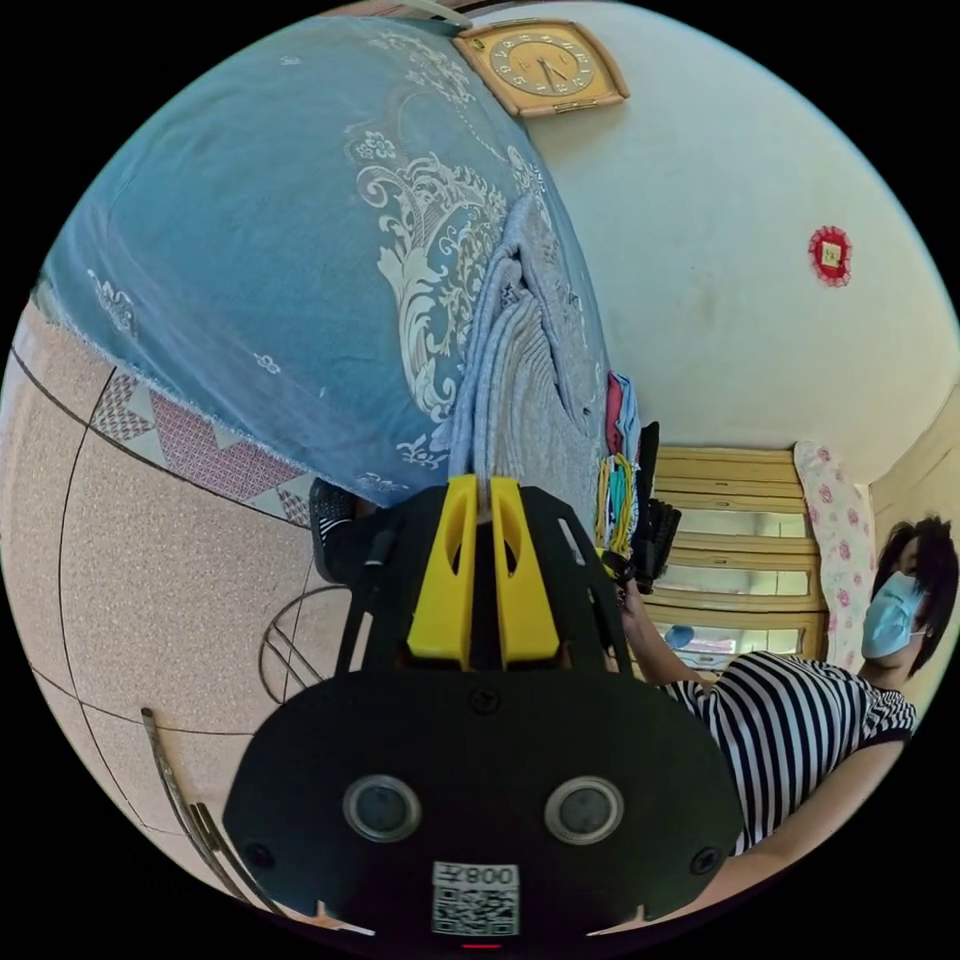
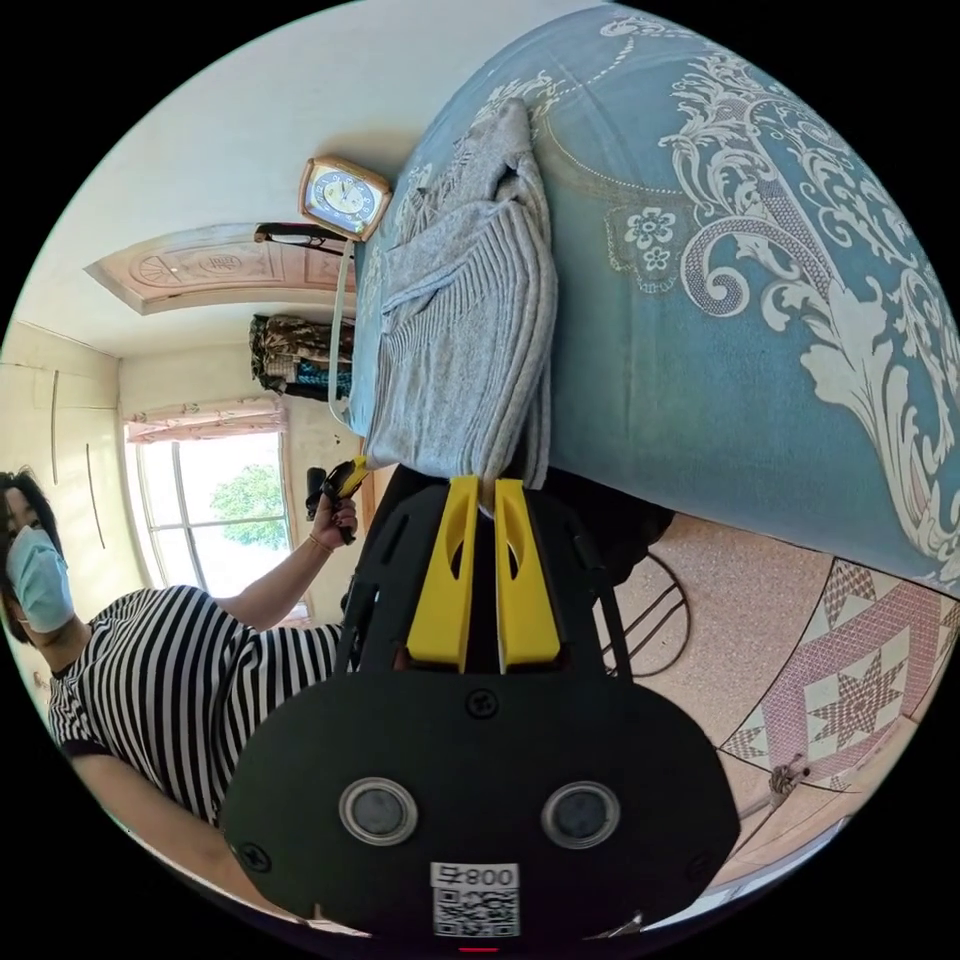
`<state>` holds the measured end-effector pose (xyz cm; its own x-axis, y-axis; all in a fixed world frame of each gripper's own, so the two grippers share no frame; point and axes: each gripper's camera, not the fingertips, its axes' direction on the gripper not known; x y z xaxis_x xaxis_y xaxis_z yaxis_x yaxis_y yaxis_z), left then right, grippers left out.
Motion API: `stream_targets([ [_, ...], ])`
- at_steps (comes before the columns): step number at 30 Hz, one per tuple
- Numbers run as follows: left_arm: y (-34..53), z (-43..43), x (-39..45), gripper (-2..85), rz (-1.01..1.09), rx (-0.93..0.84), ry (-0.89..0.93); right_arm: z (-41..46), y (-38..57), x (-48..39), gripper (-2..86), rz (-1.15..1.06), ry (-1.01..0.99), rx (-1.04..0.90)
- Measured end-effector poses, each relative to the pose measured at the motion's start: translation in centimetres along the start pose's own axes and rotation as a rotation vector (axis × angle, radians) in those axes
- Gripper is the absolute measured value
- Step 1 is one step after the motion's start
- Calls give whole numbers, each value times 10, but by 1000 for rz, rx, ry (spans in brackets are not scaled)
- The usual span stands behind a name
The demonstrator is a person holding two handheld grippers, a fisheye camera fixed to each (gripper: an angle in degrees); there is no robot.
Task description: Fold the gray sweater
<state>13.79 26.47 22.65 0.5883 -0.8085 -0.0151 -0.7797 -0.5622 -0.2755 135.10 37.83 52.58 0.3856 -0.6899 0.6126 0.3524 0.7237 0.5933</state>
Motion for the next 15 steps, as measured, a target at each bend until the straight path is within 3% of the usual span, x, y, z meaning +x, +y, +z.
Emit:
stream_targets([
  [15,63,-53,37,21,115,57,90,-33,38,-96,26,-90,-89,-2],
])
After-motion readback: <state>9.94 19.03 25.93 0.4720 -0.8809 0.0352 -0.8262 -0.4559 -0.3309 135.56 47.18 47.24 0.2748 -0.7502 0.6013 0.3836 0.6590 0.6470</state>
